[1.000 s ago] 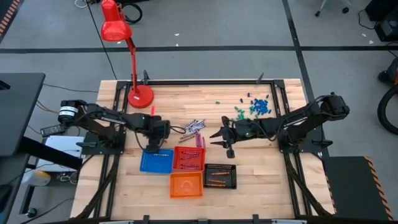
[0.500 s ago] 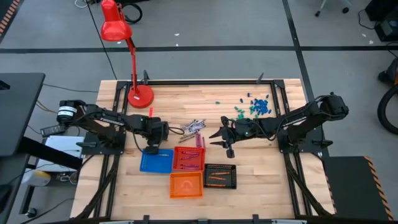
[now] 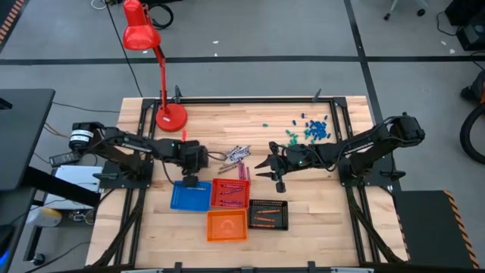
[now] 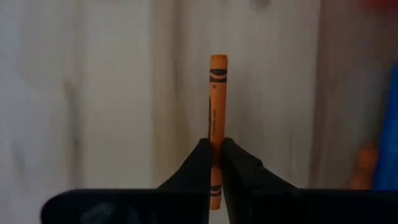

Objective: Sort crayons
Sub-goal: Put the orange crayon into the black bin

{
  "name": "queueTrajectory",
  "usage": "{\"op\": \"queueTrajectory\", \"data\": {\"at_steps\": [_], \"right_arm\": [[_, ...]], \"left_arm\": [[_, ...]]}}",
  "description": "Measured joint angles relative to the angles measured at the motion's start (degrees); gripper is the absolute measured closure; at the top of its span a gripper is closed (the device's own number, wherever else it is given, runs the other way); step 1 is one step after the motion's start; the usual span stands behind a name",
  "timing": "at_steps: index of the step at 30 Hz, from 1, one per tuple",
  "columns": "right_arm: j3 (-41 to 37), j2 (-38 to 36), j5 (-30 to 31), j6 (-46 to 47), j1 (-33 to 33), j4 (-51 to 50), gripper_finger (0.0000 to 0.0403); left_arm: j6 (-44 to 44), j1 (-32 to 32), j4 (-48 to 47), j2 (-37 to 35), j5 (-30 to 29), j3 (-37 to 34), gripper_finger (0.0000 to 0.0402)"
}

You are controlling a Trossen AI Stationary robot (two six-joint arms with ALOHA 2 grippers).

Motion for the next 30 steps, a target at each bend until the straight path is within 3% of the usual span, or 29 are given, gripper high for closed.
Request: {"op": "queueTrajectory", "data": {"at_steps": [7,15,24,30], "right_arm": [[0.0,0.4,1.2,0.0,0.0,0.9,0.028],[0.0,5.0,7.1,-4.6,0.0,12.8,0.027],[0.0,9.1,9.8,-10.1,-0.3,22.5,0.0204],[0.0,8.9,8.4,-13.7,-0.3,27.6,0.0167]], "left_arm": [[3.4,0.0,17.4,-0.3,0.3,0.2,0.0377],[9.1,0.0,38.0,1.8,1.2,0.2,0.0376],[9.3,-1.8,50.9,4.0,3.1,0.2,0.0376],[9.7,-3.3,56.9,5.1,3.6,0.2,0.0376]]}}
